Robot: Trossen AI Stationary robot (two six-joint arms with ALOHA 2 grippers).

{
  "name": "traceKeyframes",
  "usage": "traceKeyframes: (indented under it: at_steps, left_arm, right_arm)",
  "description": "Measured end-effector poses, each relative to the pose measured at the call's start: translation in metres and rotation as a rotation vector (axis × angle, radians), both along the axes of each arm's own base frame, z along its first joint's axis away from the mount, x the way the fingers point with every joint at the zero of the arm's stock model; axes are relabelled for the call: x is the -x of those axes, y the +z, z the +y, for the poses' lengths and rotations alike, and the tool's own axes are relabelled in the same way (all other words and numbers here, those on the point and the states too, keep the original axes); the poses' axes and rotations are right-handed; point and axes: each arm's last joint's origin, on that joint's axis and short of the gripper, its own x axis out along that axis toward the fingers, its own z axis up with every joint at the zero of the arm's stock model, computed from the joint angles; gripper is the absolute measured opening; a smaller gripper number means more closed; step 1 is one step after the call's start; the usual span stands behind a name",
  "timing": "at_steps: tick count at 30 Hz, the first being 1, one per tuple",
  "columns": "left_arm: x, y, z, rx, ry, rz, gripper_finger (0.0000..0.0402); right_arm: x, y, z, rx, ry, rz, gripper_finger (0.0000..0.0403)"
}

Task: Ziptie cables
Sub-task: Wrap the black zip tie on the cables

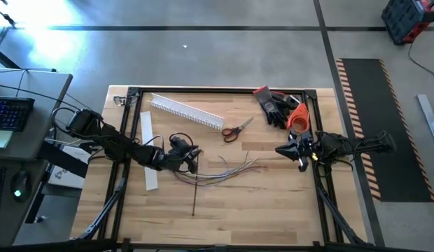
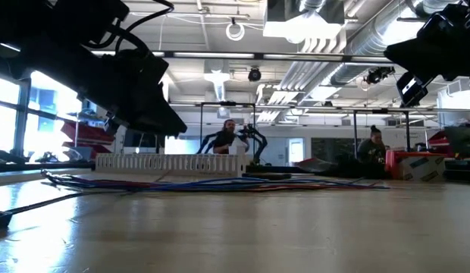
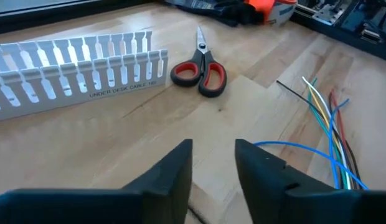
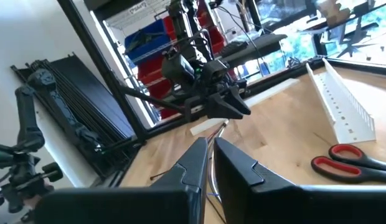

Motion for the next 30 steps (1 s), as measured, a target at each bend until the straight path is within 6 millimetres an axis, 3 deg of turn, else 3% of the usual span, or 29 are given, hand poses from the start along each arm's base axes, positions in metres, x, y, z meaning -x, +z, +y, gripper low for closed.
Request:
traceKeyframes:
  at_steps: [5,30]
  left_arm:
    - [0.0000,-0.0001,-0.0002,0.003,-0.006,0.001,0.0131]
    - [-0.0033,0.0034,-0.0034,-0.007,-0.102,-0.004,0.0131]
  right_arm:
    - [-0.0001,-0.0017,0.0000,0.005,0.000,0.017,0.0016]
    - [-0.0001,-0.0045,0.0001,0.009,0.003,0.045,0.0016]
